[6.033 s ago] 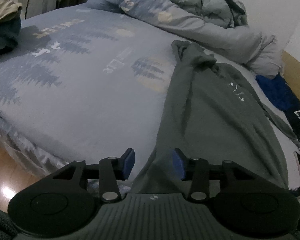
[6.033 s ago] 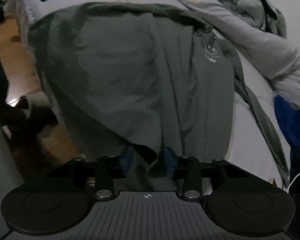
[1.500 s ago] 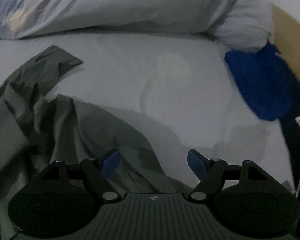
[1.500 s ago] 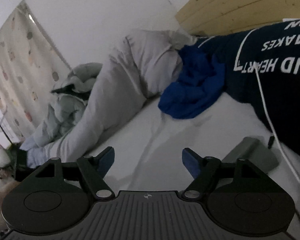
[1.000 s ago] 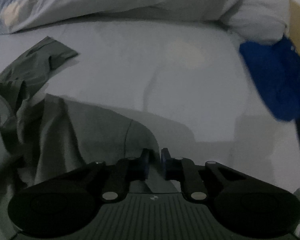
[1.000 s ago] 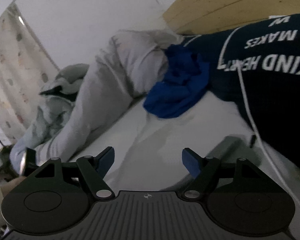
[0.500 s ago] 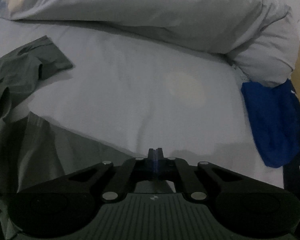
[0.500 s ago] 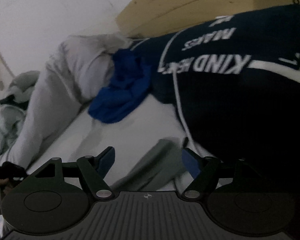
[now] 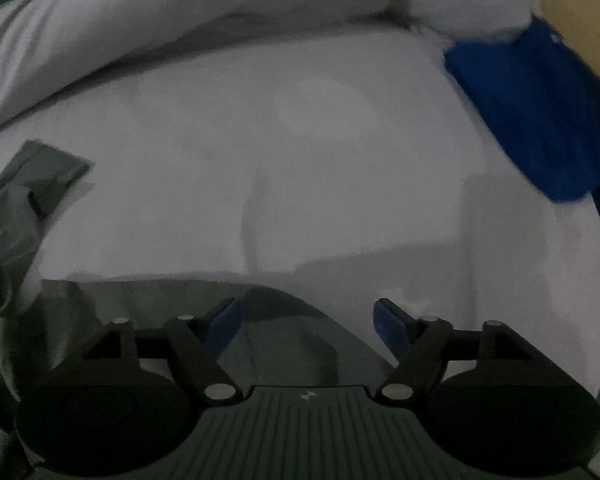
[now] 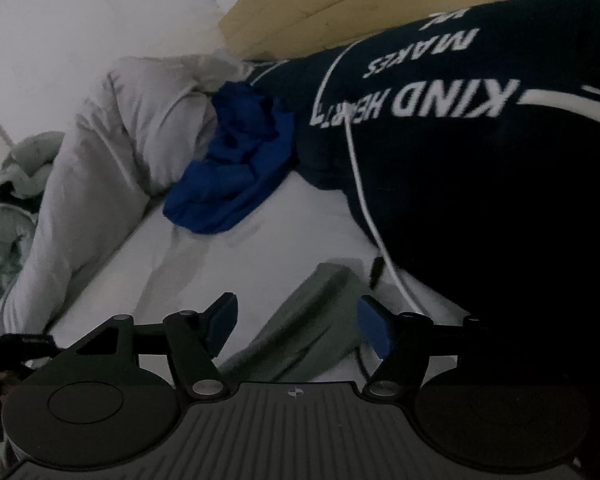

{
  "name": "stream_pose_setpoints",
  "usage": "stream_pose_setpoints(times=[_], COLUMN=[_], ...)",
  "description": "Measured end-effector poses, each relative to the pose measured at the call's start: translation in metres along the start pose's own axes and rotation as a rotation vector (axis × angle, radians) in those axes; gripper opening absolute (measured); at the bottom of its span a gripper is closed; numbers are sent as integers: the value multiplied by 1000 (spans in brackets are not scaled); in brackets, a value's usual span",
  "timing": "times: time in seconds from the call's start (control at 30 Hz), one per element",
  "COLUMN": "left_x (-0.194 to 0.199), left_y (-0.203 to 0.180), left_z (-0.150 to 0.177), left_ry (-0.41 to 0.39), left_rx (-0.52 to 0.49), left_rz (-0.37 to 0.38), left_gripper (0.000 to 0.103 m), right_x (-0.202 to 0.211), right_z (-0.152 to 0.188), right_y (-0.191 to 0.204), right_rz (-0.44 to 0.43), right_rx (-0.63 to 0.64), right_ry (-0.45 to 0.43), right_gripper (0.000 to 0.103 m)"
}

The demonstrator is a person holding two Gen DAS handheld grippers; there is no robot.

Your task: Fold clothes

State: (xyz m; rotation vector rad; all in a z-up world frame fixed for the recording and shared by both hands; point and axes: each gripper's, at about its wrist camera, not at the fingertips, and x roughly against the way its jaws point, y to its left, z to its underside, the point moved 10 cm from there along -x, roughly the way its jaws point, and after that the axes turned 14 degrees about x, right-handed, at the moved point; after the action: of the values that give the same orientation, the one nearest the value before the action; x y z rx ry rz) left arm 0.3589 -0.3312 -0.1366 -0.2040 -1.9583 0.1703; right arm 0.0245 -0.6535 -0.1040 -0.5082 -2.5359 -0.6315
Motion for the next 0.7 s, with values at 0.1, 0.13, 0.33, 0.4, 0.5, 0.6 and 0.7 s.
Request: stream_pose_setpoints(times=[0.1,0.13,0.33,0.4,0.5,0.6,0.7], left_x=[-6,-7,6,13,13,19,44], left_y=[-7,-7,17,28,35,26,-9], left_z=[8,8,-7,-16,-22,-27,-25], left_ry=[46,43,-47,-93,-105,-136,-244], left_rx=[-47,-47,151,206,196,121,-29], left_rz=[-8,-12,18,0,-38,-75,-4], left_gripper=[53,19,4,4,5,28,55], right_x=[1,1,11,14,18,22,27], right_z=[-3,-4,-9,-10,-12,-14,-16], right_y=[9,11,4,-1,-9,-16,-24], right_rz=[-13,-16,9,17,29,42,54], right_rx=[-2,3,4,-4,-16,-28,-40], right_ry=[-9,-13,-45,-58,-77,-97,-117], right_gripper=[71,71,71,71,71,71,71])
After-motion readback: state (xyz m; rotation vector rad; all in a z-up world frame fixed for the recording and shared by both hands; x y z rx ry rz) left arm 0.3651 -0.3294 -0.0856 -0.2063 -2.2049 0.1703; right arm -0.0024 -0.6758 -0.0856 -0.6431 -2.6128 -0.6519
